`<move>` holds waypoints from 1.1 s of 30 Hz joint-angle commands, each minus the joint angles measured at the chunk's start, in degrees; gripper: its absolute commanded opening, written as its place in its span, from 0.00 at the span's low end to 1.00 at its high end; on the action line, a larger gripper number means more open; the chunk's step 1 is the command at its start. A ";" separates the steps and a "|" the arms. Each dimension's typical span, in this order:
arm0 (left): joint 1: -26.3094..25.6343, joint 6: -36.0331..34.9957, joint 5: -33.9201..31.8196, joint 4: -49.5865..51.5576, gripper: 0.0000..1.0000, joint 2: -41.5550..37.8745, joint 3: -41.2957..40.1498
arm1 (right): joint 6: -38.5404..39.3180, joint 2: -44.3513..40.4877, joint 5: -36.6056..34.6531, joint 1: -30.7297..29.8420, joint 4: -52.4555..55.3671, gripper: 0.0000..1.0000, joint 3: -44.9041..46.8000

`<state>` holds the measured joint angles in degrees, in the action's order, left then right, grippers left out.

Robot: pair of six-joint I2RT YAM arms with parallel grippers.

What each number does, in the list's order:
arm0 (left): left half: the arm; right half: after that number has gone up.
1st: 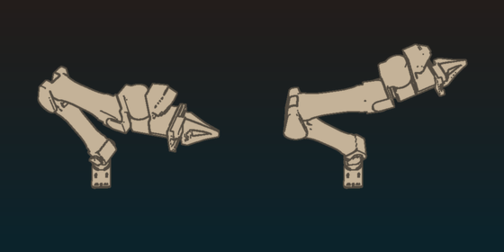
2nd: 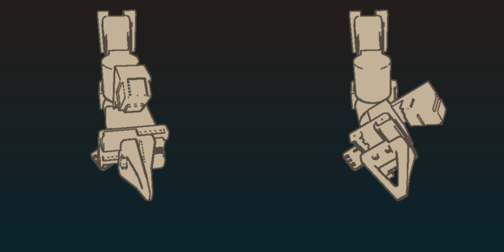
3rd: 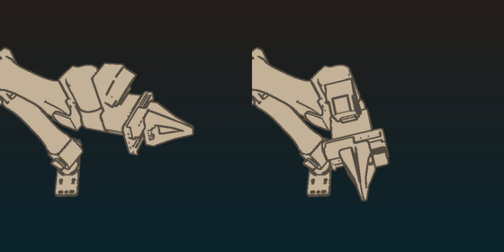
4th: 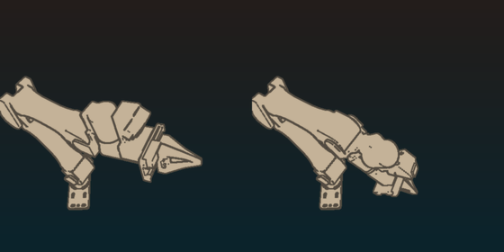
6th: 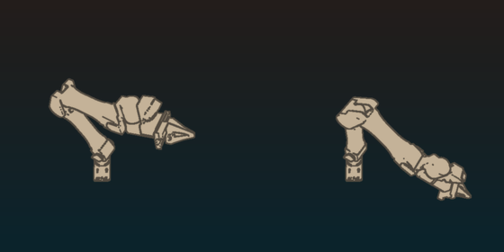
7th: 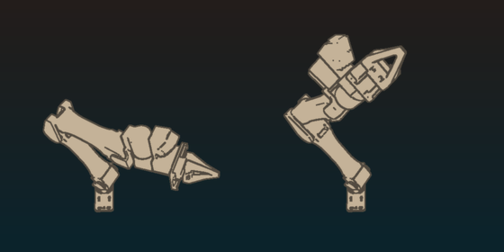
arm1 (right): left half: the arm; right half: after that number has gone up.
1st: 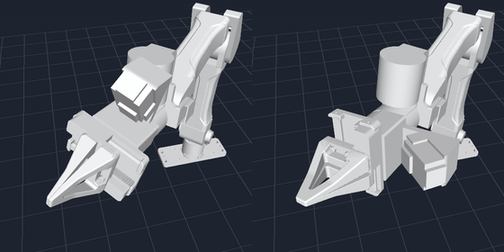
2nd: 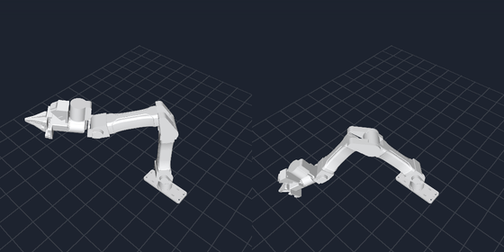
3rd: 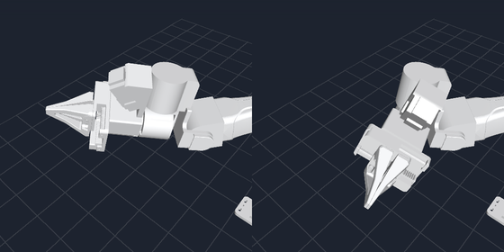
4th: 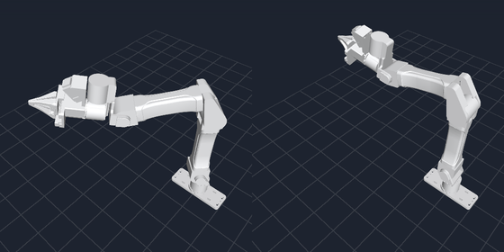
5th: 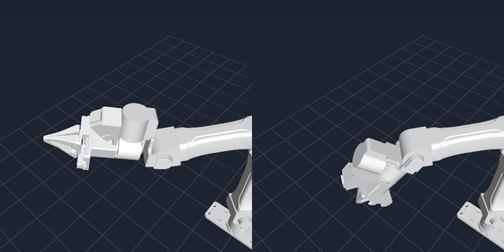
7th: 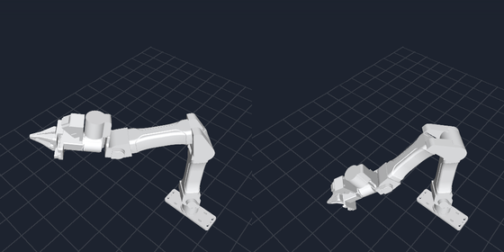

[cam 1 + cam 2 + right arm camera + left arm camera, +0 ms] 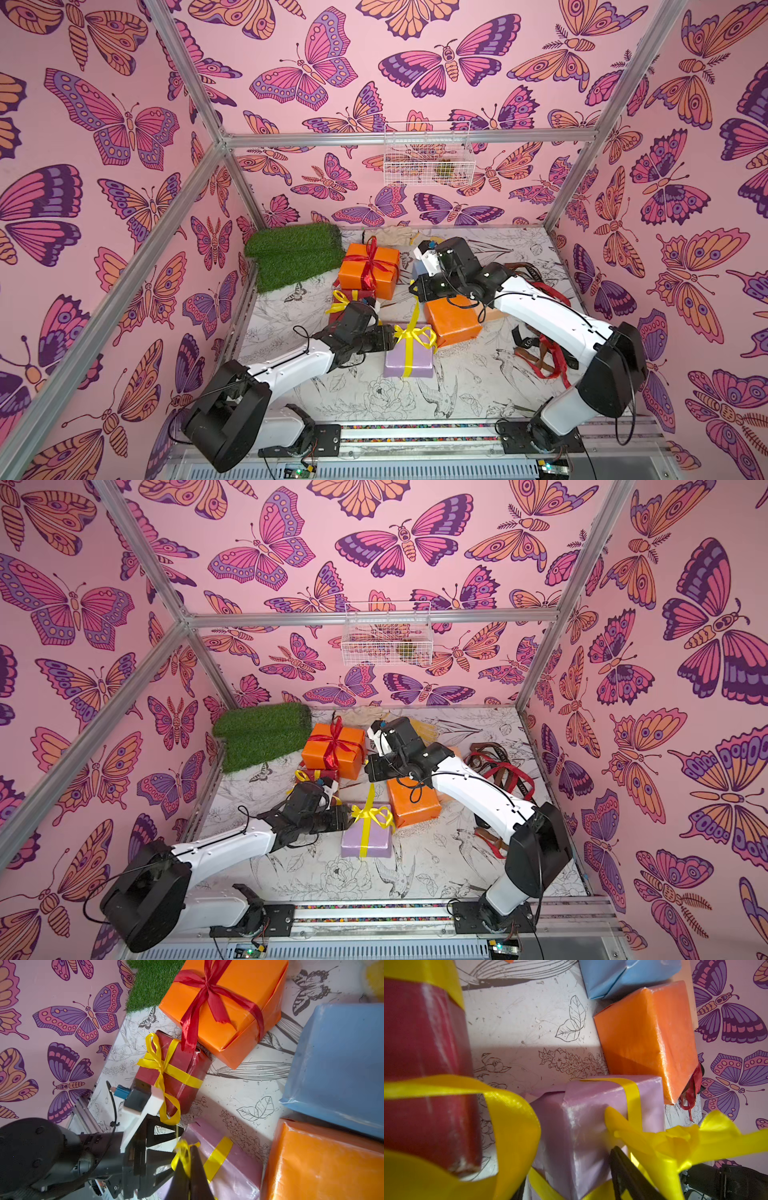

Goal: Untie the ribbon bows on the gift boxes
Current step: Untie the ribbon from the gift box.

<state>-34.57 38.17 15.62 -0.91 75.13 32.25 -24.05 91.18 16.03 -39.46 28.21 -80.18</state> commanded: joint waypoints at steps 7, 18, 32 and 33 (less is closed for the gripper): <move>-0.68 -1.86 -2.35 5.39 0.64 2.18 -1.93 | 8.11 -3.70 -7.73 1.11 9.98 0.00 -9.16; -0.90 -1.87 -2.43 5.39 0.65 1.63 -2.02 | 11.27 -5.06 -8.89 8.16 14.50 0.00 -21.85; -1.10 -2.30 -2.62 5.39 0.65 1.84 -1.14 | 10.41 -5.81 -16.09 14.28 21.36 0.00 -22.37; -1.08 -2.32 -2.48 5.44 0.65 1.83 -1.05 | 9.94 -7.78 -17.14 15.47 21.16 0.00 -20.35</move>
<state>-35.20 37.65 14.96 -1.30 75.29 32.32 -13.32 87.35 4.34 -26.46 46.13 -104.07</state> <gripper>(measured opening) 0.645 0.047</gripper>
